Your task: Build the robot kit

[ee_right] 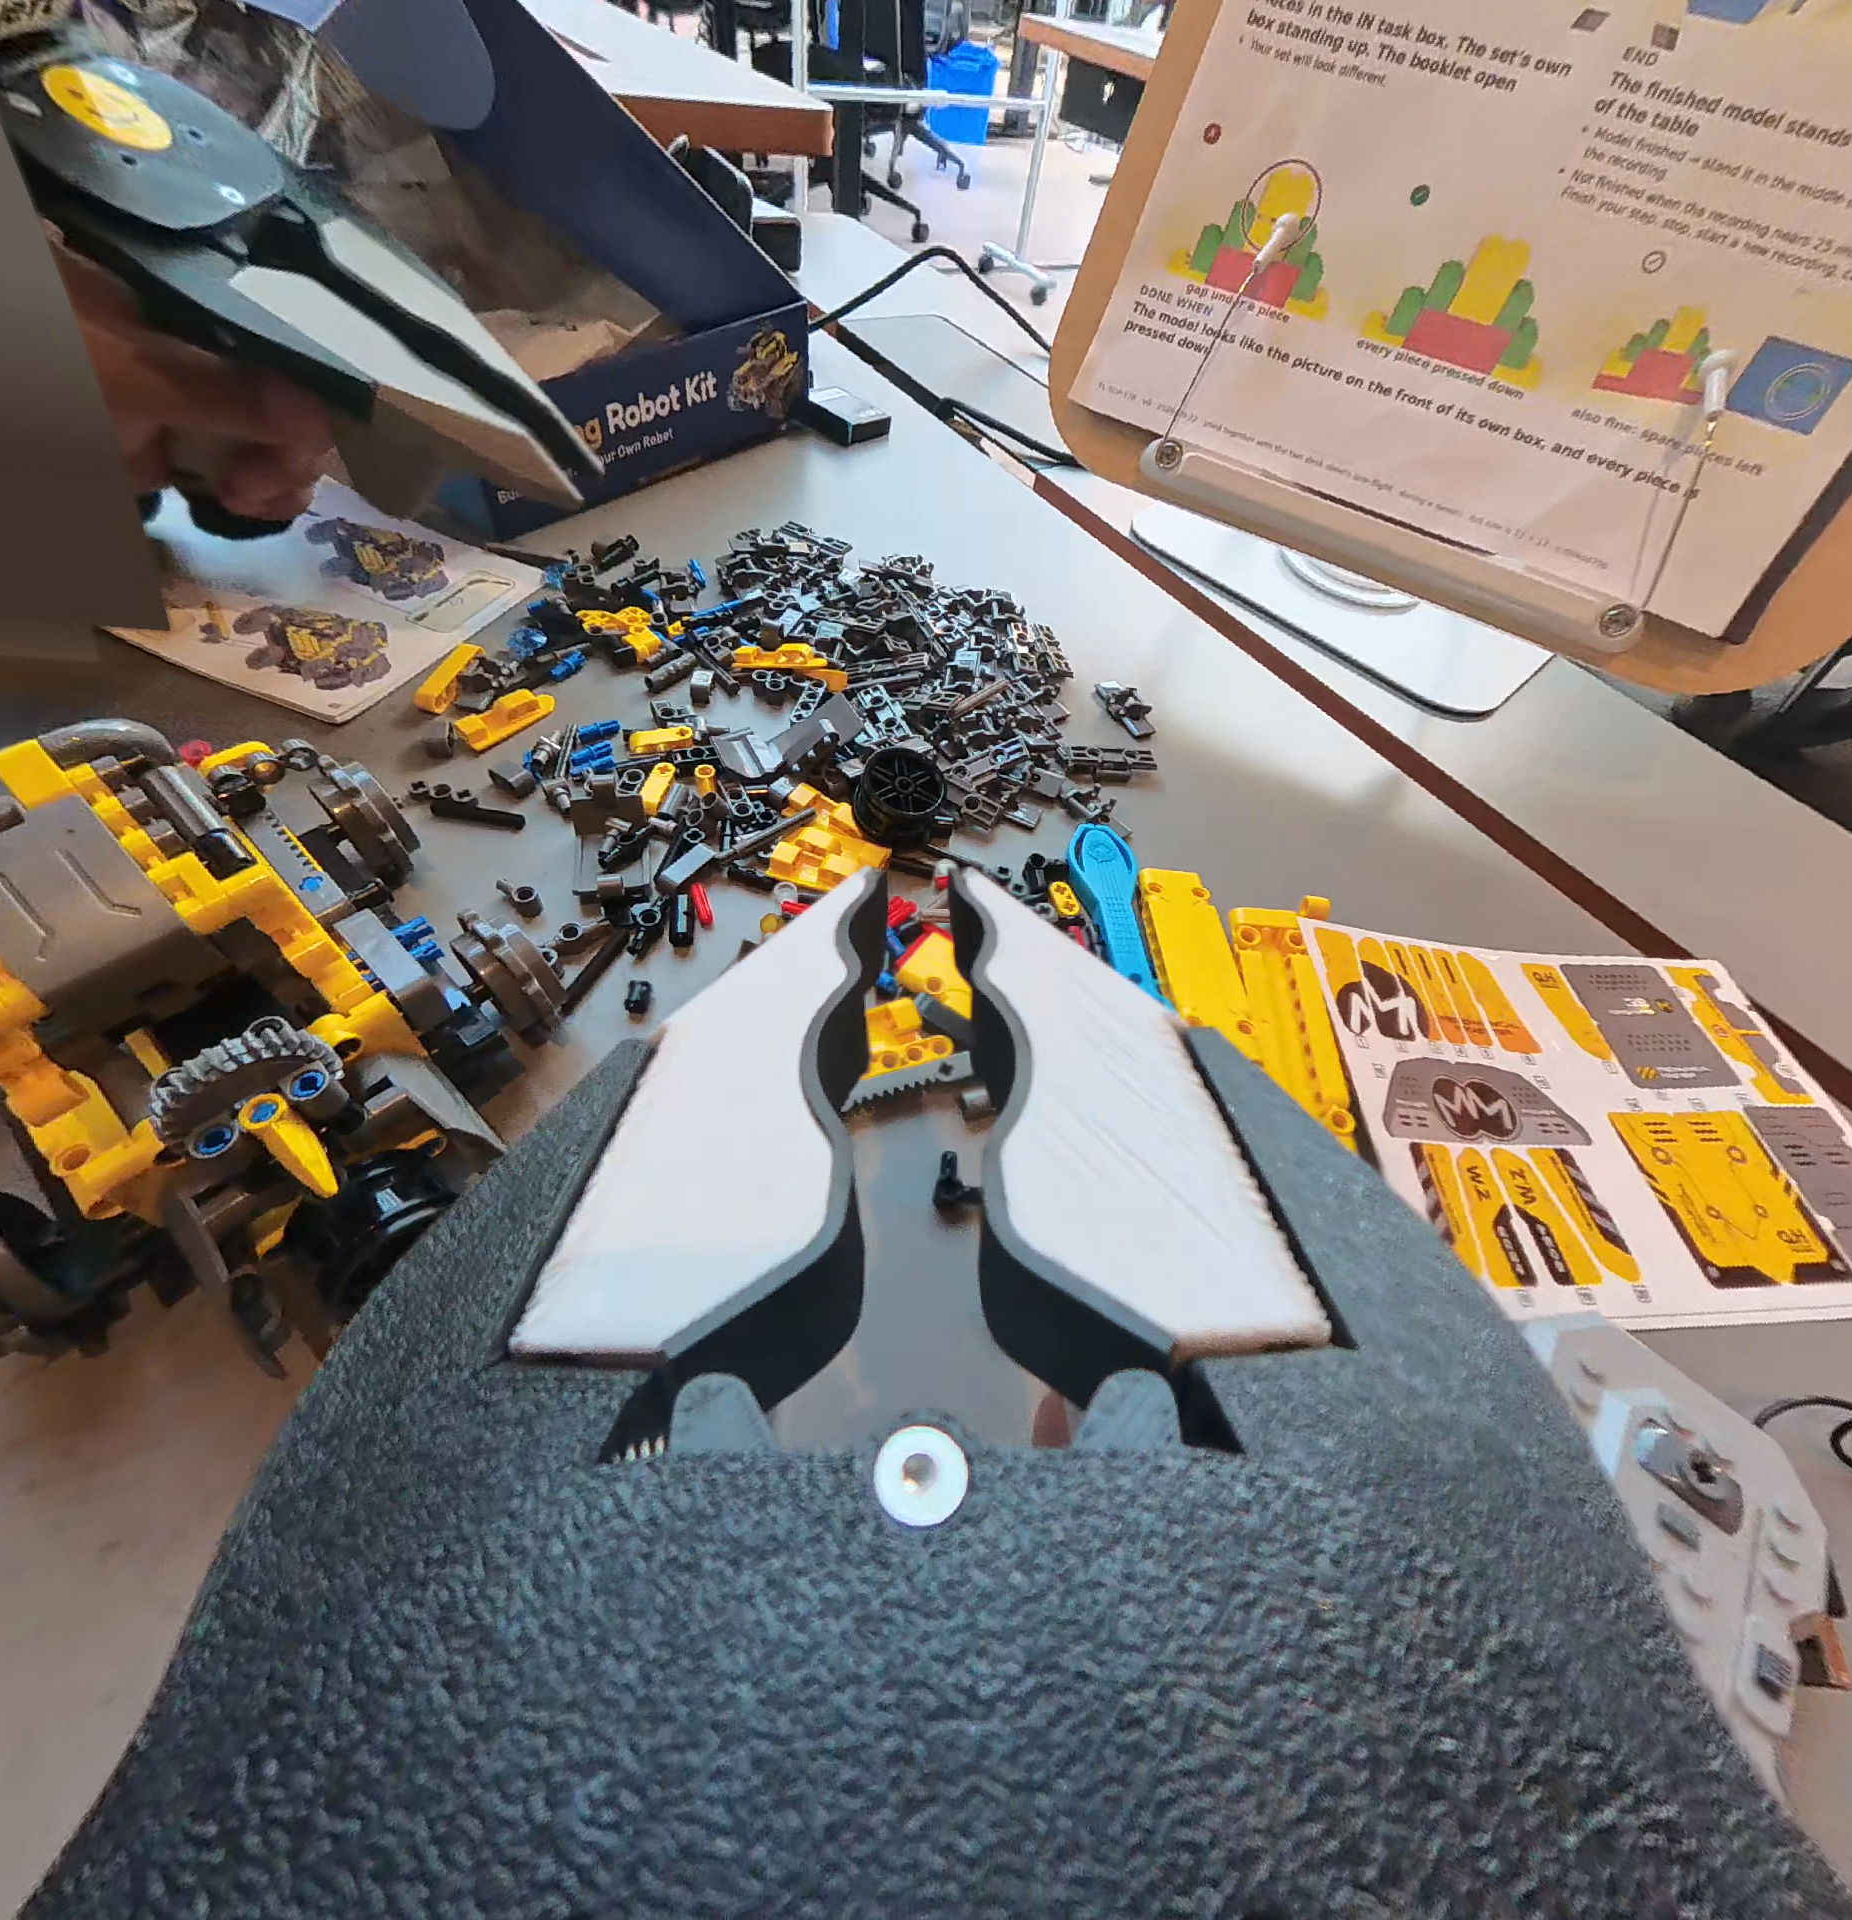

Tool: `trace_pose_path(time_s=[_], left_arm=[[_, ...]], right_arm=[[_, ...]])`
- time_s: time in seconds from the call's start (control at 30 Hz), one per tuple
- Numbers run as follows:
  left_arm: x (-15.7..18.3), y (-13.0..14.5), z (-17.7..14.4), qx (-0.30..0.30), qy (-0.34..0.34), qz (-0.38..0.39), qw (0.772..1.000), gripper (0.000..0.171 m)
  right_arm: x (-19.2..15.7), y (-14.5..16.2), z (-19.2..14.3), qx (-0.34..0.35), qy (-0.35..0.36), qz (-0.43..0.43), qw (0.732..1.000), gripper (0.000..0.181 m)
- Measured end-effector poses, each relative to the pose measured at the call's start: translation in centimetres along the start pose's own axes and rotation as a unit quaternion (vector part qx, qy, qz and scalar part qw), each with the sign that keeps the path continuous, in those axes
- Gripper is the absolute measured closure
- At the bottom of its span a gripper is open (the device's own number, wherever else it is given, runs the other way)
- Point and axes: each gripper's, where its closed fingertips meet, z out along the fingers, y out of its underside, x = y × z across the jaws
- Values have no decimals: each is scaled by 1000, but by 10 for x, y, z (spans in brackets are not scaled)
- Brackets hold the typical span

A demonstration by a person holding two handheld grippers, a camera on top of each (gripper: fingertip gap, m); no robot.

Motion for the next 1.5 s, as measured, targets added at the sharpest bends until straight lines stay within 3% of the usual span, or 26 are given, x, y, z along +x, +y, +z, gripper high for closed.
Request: trace_pose_path(time_s=[0.17,0.4,0.8,1.03,1.3,1.47,1.5], left_arm=[[-12,-9,18,-66,-28,26,997,171],[-20,14,54,-157,-40,-22,987,170],[-27,40,62,-230,-68,-37,970,168],[-28,41,57,-238,-63,-21,969,171],[-21,19,46,-180,-14,-55,982,171],[-31,20,40,-177,-32,-65,982,171],[-31,22,41,-184,-28,-75,980,159]], right_arm=[[-2,3,4,-5,2,-4,1000,170],[-2,-7,-3,19,7,-1,1000,170],[5,-13,-14,36,12,8,999,171],[4,-18,-17,46,13,3,999,171],[3,-12,-13,35,8,5,999,171],[1,-12,-12,33,5,4,999,171],[1,-12,-12,32,4,5,999,171]])
